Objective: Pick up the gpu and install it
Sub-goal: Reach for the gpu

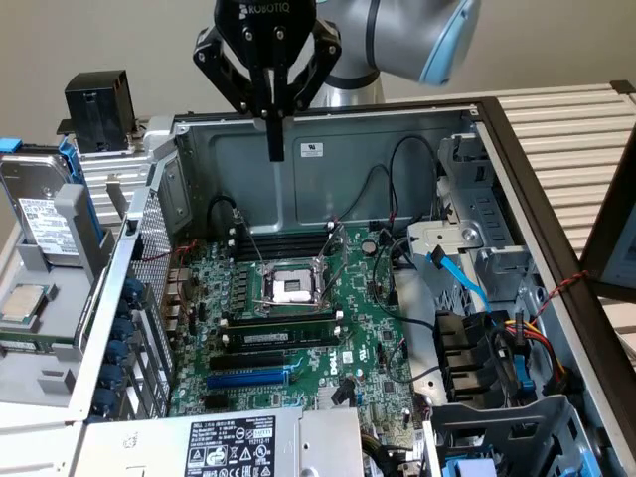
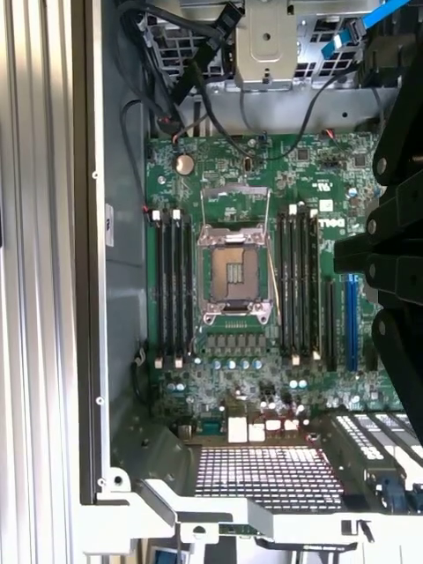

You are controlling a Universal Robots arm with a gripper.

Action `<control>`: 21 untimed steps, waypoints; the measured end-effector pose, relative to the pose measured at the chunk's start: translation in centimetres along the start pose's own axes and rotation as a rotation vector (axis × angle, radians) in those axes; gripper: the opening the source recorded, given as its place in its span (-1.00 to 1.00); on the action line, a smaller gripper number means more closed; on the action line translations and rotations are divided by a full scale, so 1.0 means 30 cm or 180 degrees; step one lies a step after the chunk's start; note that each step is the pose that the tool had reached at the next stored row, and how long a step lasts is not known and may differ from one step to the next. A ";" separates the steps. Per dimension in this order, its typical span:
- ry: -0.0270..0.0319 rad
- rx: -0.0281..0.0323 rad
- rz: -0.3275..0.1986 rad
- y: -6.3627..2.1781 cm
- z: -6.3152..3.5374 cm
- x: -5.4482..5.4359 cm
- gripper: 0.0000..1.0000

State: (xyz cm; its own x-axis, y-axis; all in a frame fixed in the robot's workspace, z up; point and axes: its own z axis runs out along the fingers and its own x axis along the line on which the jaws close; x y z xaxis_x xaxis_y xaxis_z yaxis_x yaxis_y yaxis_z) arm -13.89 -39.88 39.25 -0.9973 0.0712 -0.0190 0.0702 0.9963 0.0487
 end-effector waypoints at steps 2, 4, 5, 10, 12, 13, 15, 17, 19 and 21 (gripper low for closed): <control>0.0000 0.0000 0.0000 -0.002 0.000 0.030 -0.79; 0.0000 0.0000 0.0000 -0.004 -0.001 0.061 -0.79; 0.0000 0.0000 0.0000 -0.005 -0.001 0.076 -0.79; 0.0000 0.0000 0.0000 -0.011 -0.003 0.152 -0.79; 0.0000 0.0000 0.0000 -0.013 -0.003 0.182 -0.79; 0.0000 0.0000 0.0000 -0.014 -0.004 0.197 -0.79; 0.0000 0.0000 0.0000 -0.016 -0.004 0.227 -0.79; 0.0000 0.0000 0.0000 -0.018 -0.005 0.257 -0.79; 0.0000 0.0000 0.0000 -0.020 -0.005 0.288 -0.79; 0.0000 0.0000 0.0000 -0.023 -0.005 0.318 -0.79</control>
State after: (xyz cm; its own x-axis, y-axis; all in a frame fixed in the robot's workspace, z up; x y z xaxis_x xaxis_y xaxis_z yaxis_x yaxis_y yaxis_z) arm -23.45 -39.88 39.19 -0.9973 0.0711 -0.0191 0.0701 0.9963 0.0488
